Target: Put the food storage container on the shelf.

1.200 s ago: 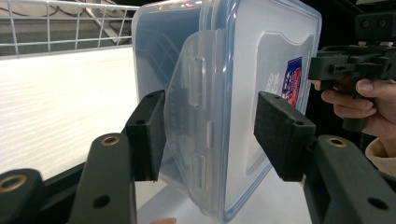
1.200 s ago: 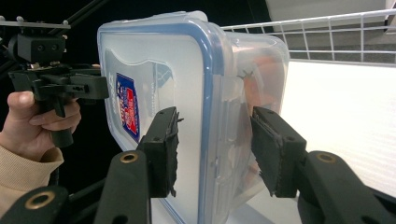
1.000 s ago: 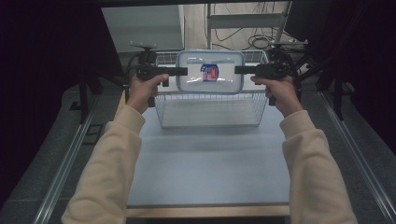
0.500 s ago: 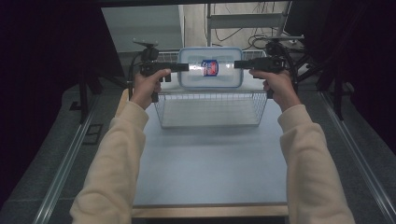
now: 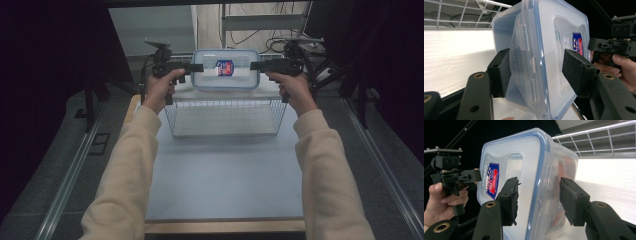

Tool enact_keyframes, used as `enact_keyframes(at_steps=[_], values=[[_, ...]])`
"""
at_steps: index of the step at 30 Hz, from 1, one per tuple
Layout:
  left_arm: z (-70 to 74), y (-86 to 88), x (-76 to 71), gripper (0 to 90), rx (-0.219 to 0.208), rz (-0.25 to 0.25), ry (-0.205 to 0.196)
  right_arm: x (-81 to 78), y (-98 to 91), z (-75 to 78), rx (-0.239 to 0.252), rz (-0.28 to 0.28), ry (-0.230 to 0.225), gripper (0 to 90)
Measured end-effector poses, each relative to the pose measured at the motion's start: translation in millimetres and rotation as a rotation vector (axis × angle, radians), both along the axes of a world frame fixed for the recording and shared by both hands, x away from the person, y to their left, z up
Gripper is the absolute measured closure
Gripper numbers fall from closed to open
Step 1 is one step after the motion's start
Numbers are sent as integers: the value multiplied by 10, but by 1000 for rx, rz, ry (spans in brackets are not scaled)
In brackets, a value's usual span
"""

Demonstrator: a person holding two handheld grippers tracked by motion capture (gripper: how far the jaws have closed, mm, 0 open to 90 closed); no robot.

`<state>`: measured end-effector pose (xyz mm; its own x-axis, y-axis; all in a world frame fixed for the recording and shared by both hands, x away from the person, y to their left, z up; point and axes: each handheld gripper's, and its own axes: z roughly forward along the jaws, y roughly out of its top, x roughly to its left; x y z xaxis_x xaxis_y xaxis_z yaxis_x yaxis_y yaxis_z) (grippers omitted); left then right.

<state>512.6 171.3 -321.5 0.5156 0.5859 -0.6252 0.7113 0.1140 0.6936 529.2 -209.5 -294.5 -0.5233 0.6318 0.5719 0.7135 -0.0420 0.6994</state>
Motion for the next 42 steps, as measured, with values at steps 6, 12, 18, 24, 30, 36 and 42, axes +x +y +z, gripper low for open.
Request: enact_keyframes(at_steps=[6, 12, 18, 24, 30, 36, 42], values=[[-18, -10, 64, 389, 1, -3, 14, 37, 11, -13, -10, -21, 4, 484], [-90, 0, 134, 337, -22, 3, 55, 51, 46, -49, -36, -40, 6, 509], [-134, -27, 178, 287, -35, 14, 80, 52, 38, -92, -22, -48, 14, 505], [-159, -41, 191, 262, -43, 27, 81, 33, 51, -94, -36, -57, 2, 492], [-91, -108, 135, 199, 12, 84, 30, -21, 52, -61, -51, -66, -55, 441], [47, -115, -15, 172, 32, 106, -31, -89, -5, -4, -52, -60, -103, 406], [139, -74, -272, 168, 69, 118, -85, -206, -80, 35, -60, -37, -146, 368]])
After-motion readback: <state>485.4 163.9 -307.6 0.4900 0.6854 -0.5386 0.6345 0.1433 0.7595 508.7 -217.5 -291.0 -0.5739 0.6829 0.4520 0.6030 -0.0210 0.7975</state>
